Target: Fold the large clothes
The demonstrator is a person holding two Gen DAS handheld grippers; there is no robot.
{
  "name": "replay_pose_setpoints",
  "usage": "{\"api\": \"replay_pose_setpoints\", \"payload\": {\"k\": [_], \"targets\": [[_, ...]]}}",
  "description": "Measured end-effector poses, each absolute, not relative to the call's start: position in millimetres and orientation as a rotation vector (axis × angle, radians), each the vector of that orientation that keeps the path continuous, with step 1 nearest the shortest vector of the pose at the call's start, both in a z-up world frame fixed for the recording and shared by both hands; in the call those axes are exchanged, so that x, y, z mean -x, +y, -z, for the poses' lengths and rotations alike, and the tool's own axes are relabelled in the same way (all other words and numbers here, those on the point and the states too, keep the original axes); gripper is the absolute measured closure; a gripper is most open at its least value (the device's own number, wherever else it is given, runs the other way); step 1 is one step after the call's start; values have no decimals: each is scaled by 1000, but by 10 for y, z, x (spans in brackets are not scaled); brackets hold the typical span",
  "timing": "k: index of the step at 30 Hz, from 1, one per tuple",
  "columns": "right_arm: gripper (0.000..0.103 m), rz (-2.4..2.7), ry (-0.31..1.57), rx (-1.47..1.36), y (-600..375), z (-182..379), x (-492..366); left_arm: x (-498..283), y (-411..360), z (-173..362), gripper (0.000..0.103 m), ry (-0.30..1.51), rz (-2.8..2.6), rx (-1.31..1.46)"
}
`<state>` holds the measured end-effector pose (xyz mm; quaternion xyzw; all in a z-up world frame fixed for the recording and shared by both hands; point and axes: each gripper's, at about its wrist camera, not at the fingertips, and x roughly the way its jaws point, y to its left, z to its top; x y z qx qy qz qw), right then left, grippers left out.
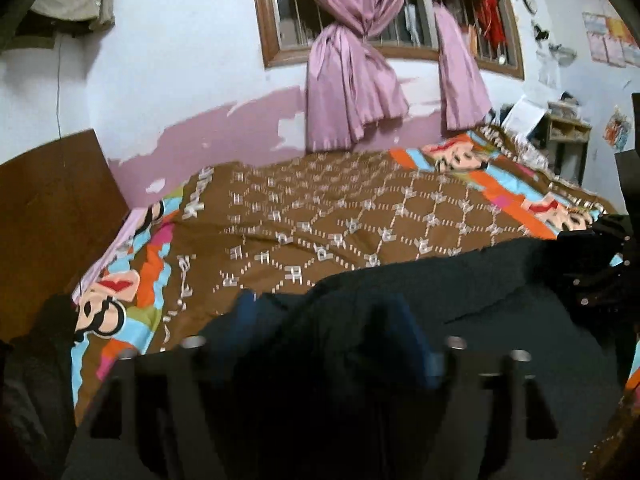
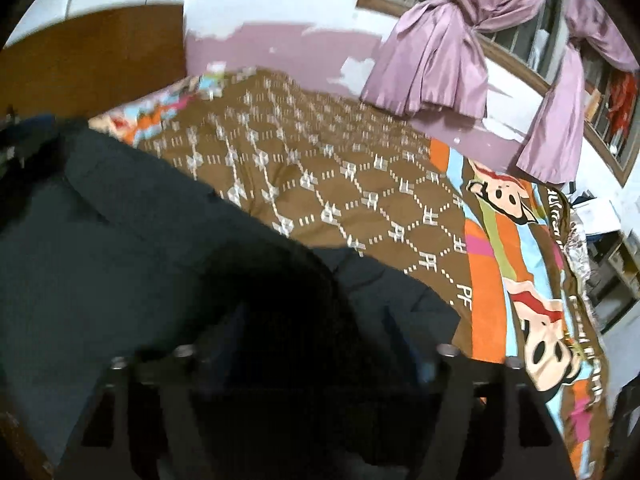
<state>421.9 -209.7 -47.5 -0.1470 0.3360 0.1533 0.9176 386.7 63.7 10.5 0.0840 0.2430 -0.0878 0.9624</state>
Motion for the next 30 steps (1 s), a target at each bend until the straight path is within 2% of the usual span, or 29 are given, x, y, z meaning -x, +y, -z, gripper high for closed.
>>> {"api": "replay_pose_setpoints", "payload": {"k": [2,7,13,19,26,30], "targets": [[26,-323,646,263,-2133,366,-4160,-3785,653,-161,20,472,189,-154],[9,-384,560,155,-2257,146,-3913,-3577,743,-284,20,463,214,-120],[8,-447,640,41,-2383,186,-3628,-3264,791,-297,18,496,336,-97],[8,-548,766,-28,-2475,525,-3274,-2935,626,-147,18,553,560,-106],[8,-570,865,43,-2298,858,-3285,-2938,305,176,18,668,632,-162],[1,-558,836,38,-2221,904,-3464,-3076,232,233,18,672,590,-170]]}}
